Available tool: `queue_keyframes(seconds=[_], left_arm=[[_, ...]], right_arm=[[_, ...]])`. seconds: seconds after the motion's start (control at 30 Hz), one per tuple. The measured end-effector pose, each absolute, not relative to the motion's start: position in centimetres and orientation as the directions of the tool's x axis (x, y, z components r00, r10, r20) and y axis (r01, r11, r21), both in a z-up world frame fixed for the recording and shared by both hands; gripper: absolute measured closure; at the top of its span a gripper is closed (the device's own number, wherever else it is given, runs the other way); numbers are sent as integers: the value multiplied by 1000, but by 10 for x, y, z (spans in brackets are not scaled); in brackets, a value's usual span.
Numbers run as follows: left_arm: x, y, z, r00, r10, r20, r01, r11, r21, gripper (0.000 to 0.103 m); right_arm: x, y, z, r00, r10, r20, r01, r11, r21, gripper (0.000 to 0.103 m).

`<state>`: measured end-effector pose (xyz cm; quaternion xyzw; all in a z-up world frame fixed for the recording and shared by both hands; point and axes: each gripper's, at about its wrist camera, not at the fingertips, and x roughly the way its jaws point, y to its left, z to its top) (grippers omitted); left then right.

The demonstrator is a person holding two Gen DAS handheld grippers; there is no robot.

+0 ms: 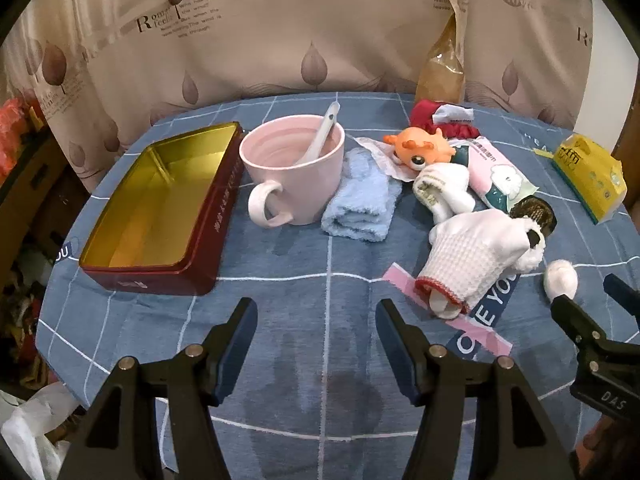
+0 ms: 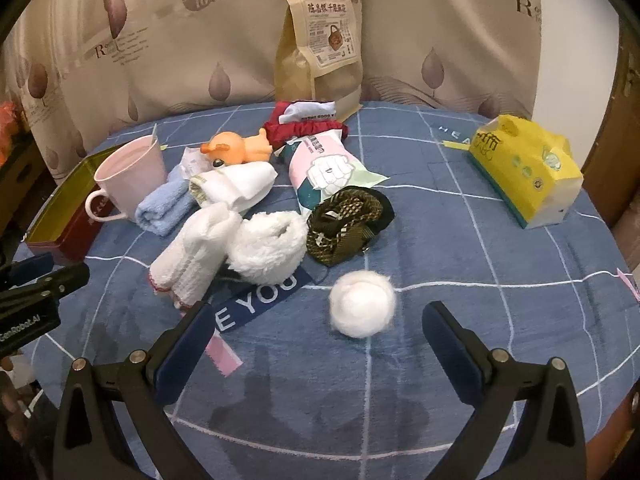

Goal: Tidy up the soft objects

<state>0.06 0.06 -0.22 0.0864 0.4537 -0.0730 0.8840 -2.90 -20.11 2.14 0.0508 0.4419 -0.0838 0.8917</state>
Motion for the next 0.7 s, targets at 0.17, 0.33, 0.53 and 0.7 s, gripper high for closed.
queue_keyframes(seconds=[0.17,0.33,0.53,0.7], left_arm=[[1,3,-1,581,-34,-813,195,976,99,40],[1,3,-1,578,-27,-816,200,974,109,40],[3,4,-3,570,-16,-821,190,975,113,40],[3,4,-5,557,-16,-830,194,975,112,40]], right_arm=[[-29,-203,19,590,-79,-803,195,980,47,0],[-28,-203,18,587,-79,-806,197,979,47,0],[-28,-200,17,580,-89,-810,189,982,28,0],[-27,-198,17,575,-100,-812,183,983,8,0]])
